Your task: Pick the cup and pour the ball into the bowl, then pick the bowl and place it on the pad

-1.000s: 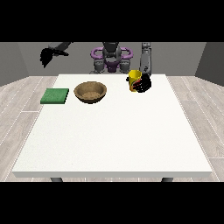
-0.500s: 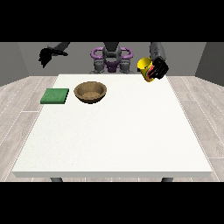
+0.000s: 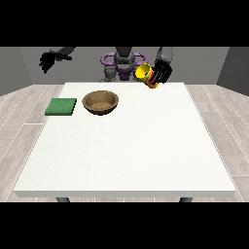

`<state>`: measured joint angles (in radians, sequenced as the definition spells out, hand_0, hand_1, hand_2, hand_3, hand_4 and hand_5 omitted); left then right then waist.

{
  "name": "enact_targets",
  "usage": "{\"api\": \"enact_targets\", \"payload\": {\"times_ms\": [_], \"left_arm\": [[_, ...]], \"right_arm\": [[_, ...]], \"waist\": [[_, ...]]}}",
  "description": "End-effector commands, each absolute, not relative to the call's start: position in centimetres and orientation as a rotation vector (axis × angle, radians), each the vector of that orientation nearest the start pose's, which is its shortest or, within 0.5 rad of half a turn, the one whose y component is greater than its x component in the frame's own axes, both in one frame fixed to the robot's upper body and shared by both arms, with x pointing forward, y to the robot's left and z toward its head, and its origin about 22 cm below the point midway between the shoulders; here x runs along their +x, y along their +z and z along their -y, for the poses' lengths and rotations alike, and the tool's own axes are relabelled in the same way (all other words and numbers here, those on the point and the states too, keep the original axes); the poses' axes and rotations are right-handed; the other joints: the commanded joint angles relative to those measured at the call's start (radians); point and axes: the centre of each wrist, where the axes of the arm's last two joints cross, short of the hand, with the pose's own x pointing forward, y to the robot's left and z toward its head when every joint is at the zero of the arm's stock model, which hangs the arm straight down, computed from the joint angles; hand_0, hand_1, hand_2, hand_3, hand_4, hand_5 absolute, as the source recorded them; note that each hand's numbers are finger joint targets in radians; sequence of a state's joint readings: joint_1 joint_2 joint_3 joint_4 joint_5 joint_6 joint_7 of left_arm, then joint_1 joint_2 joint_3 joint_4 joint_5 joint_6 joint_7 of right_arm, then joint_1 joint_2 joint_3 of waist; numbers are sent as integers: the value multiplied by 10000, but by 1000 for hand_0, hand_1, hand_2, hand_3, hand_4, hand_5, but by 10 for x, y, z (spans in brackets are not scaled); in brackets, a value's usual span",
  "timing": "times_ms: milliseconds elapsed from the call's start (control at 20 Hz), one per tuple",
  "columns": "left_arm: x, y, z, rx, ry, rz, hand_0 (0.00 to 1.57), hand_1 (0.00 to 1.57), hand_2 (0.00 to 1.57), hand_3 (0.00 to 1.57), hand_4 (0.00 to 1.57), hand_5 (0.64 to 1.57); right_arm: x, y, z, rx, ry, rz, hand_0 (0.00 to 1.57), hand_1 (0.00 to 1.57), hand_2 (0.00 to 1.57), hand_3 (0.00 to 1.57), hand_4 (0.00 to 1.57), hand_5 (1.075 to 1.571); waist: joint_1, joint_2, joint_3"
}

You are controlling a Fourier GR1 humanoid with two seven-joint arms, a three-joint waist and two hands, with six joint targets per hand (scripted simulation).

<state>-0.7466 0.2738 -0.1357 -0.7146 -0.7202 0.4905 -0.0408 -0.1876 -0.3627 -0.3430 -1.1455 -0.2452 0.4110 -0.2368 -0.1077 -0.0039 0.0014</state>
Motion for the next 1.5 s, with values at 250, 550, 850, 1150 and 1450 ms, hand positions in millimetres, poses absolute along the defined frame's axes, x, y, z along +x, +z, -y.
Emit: {"api": "enact_targets", "payload": {"times_ms": [250, 550, 850, 1150, 1450], "left_arm": [[422, 72, -153, 13784, -11204, 15533, 1554, 1554, 1571, 1571, 1571, 1244], [405, 48, -99, 14879, -15334, 14782, 1482, 1482, 1571, 1571, 1571, 1204], [408, 52, -82, 17651, -19156, 12736, 1533, 1533, 1571, 1571, 1556, 1164], [389, 30, -59, 18311, -21806, 11658, 1457, 1457, 1571, 1571, 1509, 1178], [383, 39, -38, 18998, -21810, 12221, 1446, 1446, 1571, 1571, 1529, 1134]], "right_arm": [[272, -1, 408, 486, 356, 16407, 0, 0, 0, 0, 0, 1571], [262, -15, 411, 628, 253, 16456, 0, 0, 0, 0, 0, 1571], [273, -11, 404, 967, 519, 16221, 0, 0, 0, 0, 0, 1570], [269, -19, 404, 600, 126, 16158, 0, 0, 0, 0, 0, 1571], [279, -17, 390, 636, 70, 15854, 0, 0, 0, 0, 0, 1569]], "waist": [[-225, -442, 9], [-318, -508, 8], [-647, -550, 8], [-62, -857, -7], [120, -414, -13]]}}
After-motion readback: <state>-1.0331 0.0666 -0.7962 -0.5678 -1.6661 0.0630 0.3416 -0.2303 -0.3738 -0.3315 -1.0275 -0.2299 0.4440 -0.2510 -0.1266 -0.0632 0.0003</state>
